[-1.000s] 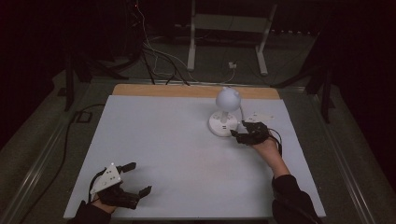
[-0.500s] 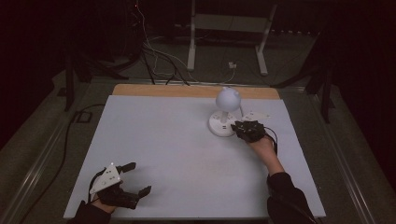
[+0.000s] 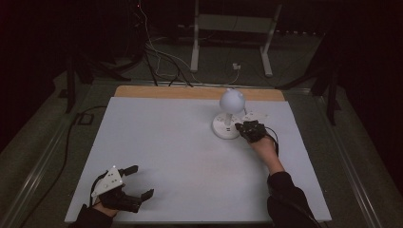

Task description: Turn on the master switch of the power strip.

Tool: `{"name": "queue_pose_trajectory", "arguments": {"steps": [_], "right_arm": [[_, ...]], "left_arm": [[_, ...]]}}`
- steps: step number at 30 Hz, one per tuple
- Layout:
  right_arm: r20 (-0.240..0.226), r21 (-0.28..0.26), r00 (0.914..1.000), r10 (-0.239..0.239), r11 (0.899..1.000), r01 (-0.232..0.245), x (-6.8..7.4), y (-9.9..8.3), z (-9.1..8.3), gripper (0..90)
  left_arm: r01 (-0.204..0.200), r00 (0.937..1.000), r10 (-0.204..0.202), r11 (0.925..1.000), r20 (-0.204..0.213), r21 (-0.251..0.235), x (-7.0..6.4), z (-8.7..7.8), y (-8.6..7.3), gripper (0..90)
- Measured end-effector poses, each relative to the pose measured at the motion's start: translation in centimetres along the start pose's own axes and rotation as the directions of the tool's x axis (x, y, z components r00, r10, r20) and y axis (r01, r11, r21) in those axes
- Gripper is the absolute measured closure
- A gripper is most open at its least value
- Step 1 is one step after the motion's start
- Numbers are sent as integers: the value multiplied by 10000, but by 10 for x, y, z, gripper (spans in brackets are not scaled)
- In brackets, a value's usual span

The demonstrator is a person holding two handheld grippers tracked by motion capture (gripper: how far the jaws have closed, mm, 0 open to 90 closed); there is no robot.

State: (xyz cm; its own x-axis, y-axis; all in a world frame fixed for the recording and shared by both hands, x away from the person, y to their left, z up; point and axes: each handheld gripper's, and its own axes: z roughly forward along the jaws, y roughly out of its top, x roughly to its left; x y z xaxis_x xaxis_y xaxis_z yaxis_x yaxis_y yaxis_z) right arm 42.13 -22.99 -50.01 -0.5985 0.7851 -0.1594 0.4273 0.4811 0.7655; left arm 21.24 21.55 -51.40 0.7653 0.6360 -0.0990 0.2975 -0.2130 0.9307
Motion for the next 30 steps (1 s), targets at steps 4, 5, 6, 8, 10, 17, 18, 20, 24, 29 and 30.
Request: {"name": "queue_pose_trajectory", "arguments": {"steps": [4,5,6,8,10,17,18,20,24,29,30], "right_arm": [[82,122,9999,-98,9999,97,1,0,3,900],[82,122,9999,-98,9999,97,1,0,3,900],[141,149,9998,-172,9997,170,1,-1,4,900],[210,157,9996,-208,9997,204,0,-2,6,900],[177,155,9998,-46,9999,43,0,-1,6,900],[213,321,9997,-109,9994,102,-1,2,9,900],[174,335,9998,-35,9994,29,-2,3,9,900],[162,322,9999,-1,9995,-5,-2,2,9,900],[213,247,9998,-19,9997,14,-2,1,9,900],[381,205,9993,52,9998,-60,-2,0,10,900],[369,228,9993,40,9997,-48,-2,0,10,900]], "left_arm": [[25,10000,-25,10000,8,-6,0,0,0,2],[25,10000,-25,10000,8,-6,0,0,0,2],[17,10000,-17,10000,3,7,0,0,0,2],[17,10000,-17,10000,-4,16,0,0,0,2],[24,10000,-24,10000,-2,12,0,0,0,2],[51,10000,-51,10000,-5,30,1,1,-1,2],[53,10000,-53,10000,-1,33,1,1,-1,2],[35,10000,-35,10000,-9,48,0,1,-1,2],[25,10000,-25,10000,-8,95,0,1,-1,2],[-25,10000,25,9999,-13,105,-1,1,-1,2],[-3,10000,3,10000,-21,83,-1,1,0,2]]}}
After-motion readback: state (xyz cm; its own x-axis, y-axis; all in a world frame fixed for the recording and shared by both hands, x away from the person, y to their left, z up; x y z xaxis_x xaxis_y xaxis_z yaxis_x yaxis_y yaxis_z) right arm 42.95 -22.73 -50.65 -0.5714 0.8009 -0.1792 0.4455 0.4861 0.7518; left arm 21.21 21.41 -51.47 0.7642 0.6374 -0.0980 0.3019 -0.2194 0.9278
